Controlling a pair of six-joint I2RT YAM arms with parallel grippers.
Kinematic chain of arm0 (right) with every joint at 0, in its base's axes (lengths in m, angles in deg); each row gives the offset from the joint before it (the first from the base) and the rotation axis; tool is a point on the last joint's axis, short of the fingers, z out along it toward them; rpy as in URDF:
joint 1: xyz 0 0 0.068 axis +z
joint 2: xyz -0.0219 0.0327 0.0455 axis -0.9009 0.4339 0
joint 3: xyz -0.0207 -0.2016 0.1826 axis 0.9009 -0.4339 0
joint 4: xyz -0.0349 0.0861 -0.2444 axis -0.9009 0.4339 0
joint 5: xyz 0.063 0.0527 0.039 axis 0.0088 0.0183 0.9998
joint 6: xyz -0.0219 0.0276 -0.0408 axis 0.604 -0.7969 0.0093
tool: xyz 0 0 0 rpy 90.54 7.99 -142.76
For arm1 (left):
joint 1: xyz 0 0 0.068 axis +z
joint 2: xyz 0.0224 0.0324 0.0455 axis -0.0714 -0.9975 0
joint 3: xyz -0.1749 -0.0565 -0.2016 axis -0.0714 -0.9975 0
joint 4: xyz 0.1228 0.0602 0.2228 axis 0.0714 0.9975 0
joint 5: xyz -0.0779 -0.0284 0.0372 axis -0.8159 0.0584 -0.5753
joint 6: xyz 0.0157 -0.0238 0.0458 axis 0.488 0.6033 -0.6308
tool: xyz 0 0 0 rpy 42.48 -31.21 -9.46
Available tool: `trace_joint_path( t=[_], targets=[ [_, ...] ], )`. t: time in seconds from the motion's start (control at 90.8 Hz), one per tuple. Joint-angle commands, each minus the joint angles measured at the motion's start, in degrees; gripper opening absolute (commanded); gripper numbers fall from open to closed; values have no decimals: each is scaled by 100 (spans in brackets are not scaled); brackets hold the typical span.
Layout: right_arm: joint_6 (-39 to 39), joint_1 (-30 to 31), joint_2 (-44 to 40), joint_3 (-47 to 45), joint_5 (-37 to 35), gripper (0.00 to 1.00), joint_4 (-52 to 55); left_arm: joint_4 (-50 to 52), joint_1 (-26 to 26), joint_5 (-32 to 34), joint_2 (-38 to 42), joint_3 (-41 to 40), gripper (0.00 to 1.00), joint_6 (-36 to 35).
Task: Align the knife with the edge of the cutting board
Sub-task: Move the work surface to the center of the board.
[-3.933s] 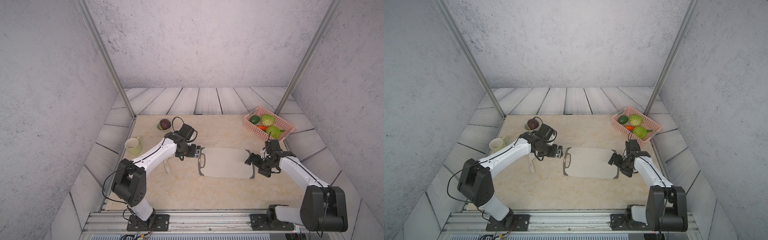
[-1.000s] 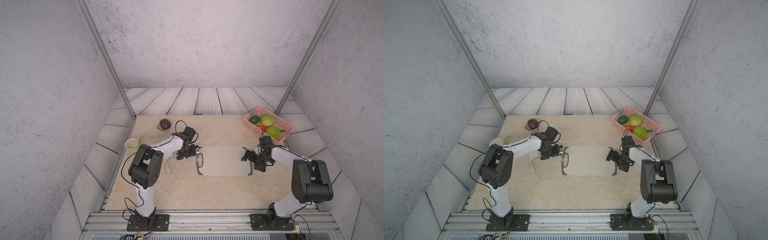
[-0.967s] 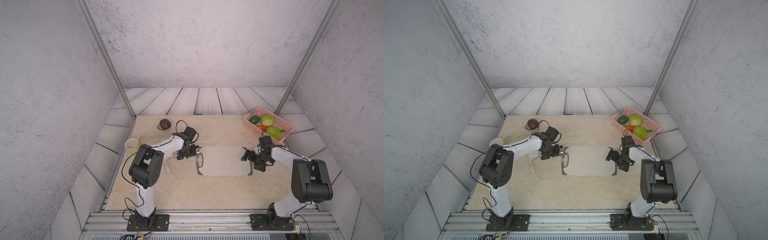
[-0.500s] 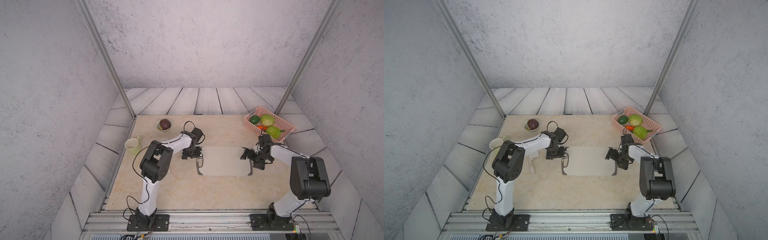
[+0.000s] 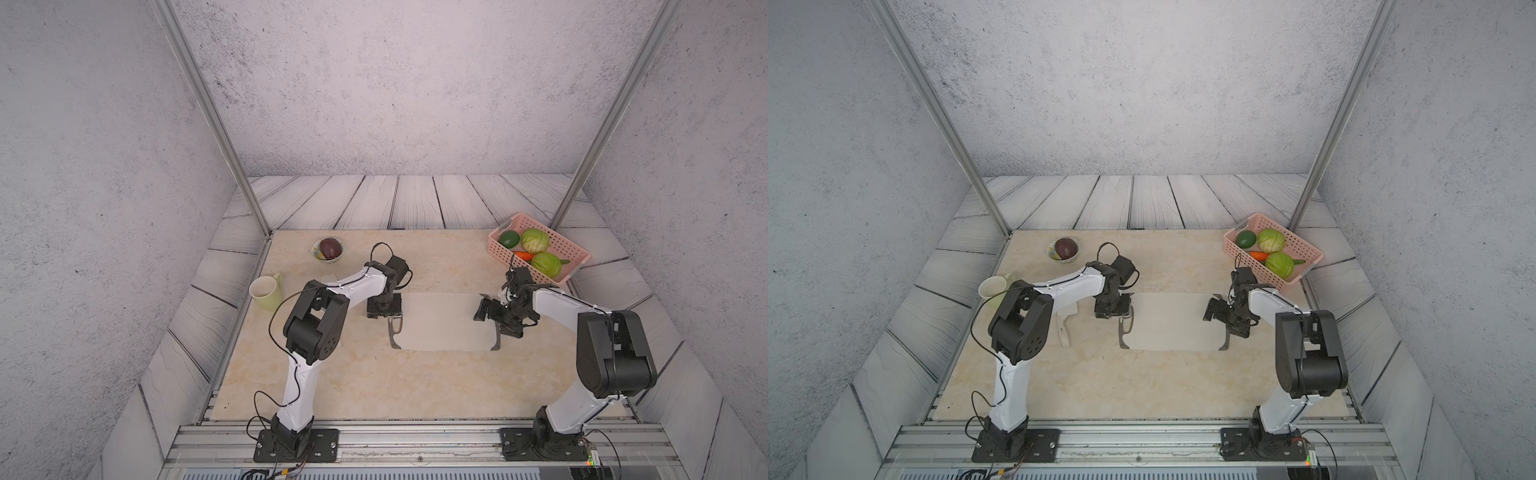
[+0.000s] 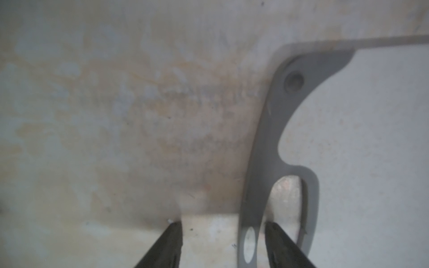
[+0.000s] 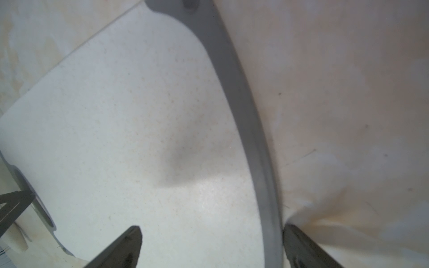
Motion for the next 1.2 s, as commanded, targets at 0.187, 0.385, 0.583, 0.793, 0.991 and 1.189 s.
trace_joint_path(
  t=[0.187,0.385,0.583,0.793,0.991,1.189],
  targets=[
    [-39,392,159,-116,-7,99,236,174,-52,64,-57,-288,43,45],
    [-165,560,88,-218,-3,99,116,102,10,6,72,-495,35,107],
    [-281,721,113,-208,51,99,-5,-69,332,-212,274,-837,27,173],
    [-462,951,238,-76,112,99,-114,-35,551,-218,320,-815,24,135],
    [-633,1058,395,78,290,99,-232,80,703,-243,224,-700,21,122],
    [-658,1181,617,332,291,99,-205,112,849,-244,224,-670,21,102]
  ],
)
